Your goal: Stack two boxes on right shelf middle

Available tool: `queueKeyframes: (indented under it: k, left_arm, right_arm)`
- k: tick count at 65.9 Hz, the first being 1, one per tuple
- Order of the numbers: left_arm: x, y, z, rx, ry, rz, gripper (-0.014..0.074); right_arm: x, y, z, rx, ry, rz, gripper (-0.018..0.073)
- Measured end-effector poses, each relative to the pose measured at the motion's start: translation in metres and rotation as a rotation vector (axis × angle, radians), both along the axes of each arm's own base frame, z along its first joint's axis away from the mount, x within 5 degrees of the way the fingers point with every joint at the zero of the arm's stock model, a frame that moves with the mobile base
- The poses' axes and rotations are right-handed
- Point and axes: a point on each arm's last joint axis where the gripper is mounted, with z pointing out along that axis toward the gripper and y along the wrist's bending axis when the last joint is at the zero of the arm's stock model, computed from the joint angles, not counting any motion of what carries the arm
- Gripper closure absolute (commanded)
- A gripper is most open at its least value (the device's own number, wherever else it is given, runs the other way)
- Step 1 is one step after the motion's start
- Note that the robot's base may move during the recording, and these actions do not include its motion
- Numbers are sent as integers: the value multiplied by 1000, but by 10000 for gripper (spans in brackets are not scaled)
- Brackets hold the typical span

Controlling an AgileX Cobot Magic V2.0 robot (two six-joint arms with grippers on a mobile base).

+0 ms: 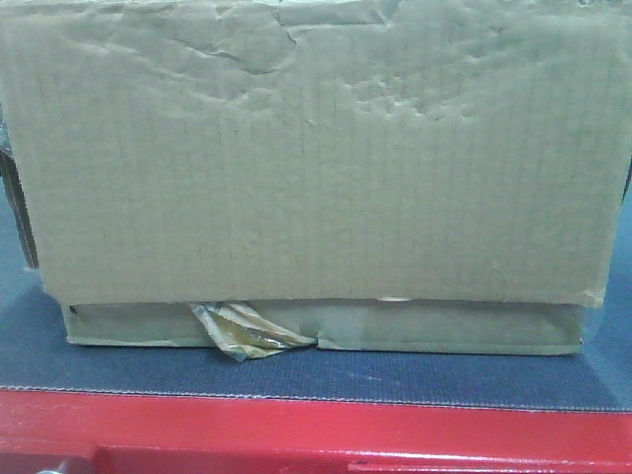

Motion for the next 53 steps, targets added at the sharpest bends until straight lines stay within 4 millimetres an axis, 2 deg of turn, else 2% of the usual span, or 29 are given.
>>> queueKeyframes:
  k: [14,38,42,45,48,53]
  left_arm:
    - [9,-3,-15,4,42,-1,47]
    - [14,-5,-19,-3,55,-2,56]
    - [14,-5,-19,-3,55,-2,92]
    - [14,-5,-19,-5,55,-2,153]
    - [14,-6,-20,-7,58,-2,243]
    - [14,-6,-19,-14,59,-3,438]
  right_arm:
    - [20,8,-27,-28,74,0,-10]
    - [43,16,-65,-61,176,-8,10]
    - [44,16,-67,-64,183,-9,71]
    - [44,17,-68,-64,186,-9,161]
    - [45,17,-69,-65,188,-9,245]
    - [45,17,-69,-64,188,-11,441]
